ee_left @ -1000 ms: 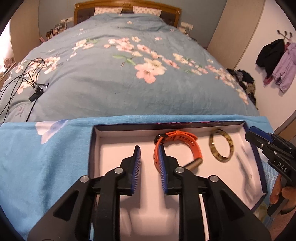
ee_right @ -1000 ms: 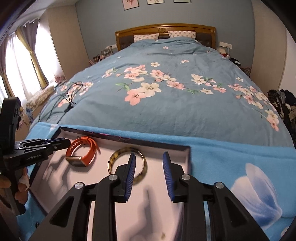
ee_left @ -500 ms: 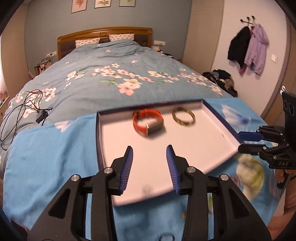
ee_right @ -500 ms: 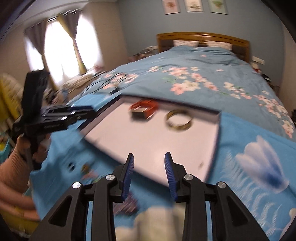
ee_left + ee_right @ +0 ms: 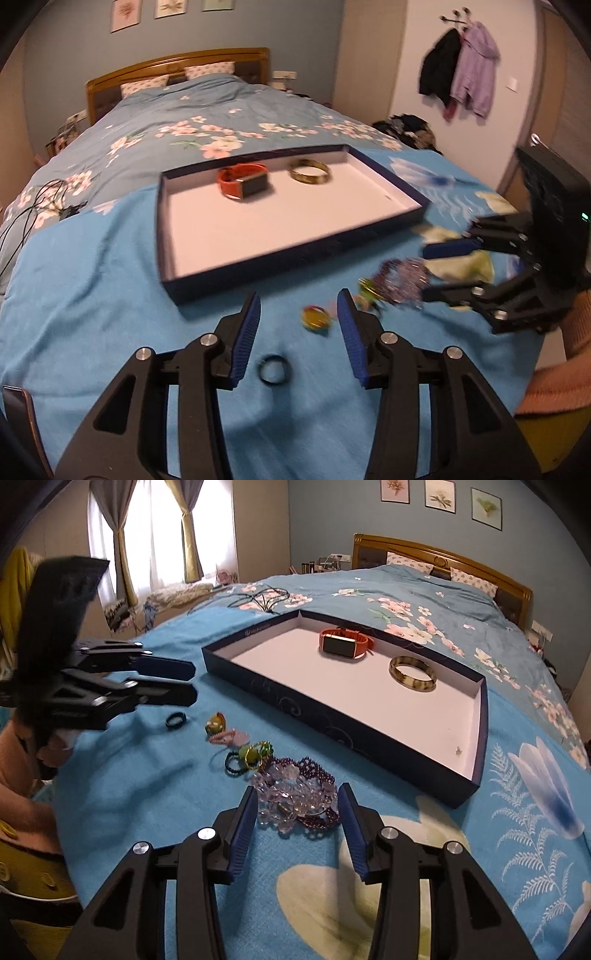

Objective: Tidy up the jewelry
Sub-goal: 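Withdraw both open tools from the box toward the remaining jewelry, then grasp the purple crystal bracelet with the right tool while the left tool grasps the pink ring, then release the pink ring into the box with the left tool while the right tool releases the bracelet, then withdraw both open tools from the box toward the remaining jewelry, then grasp the dark beaded bracelet with the right tool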

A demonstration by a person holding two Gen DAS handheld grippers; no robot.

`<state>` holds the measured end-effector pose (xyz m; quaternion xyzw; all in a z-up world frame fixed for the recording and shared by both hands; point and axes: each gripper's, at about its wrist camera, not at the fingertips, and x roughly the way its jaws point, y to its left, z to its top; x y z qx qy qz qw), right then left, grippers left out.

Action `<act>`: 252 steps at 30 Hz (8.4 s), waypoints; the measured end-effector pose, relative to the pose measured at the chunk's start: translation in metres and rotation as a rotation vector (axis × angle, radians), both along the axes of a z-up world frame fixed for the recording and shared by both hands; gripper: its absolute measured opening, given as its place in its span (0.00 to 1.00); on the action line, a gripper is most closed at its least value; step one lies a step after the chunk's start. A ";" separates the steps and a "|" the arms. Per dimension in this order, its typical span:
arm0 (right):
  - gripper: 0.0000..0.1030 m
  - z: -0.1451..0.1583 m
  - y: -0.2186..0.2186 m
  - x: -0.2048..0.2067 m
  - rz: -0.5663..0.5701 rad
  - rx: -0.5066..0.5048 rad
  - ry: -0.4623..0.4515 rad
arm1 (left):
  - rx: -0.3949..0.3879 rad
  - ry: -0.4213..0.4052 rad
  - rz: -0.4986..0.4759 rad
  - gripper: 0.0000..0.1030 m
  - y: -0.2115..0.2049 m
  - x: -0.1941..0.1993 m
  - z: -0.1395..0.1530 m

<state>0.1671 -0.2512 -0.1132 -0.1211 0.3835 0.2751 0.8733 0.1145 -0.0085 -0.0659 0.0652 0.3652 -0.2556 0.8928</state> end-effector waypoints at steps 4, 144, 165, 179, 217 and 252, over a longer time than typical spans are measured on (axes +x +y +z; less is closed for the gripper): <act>0.40 -0.002 0.004 -0.002 -0.005 -0.028 -0.006 | 0.002 0.008 -0.030 0.43 -0.013 -0.009 -0.005; 0.05 0.052 -0.016 0.131 -0.173 0.259 -0.066 | -0.031 0.049 0.068 0.04 -0.035 0.149 0.011; 0.05 0.021 -0.023 0.155 -0.205 0.202 0.013 | -0.022 0.141 0.086 0.04 -0.046 0.181 -0.016; 0.33 0.028 -0.048 0.134 -0.289 0.145 -0.038 | -0.033 0.079 0.096 0.37 -0.027 0.158 -0.003; 0.29 0.005 -0.027 0.044 -0.071 0.073 0.044 | 0.046 -0.071 0.006 0.48 -0.004 0.017 0.008; 0.08 0.039 -0.020 0.002 -0.048 0.169 -0.054 | 0.090 0.052 0.018 0.44 0.012 -0.015 -0.025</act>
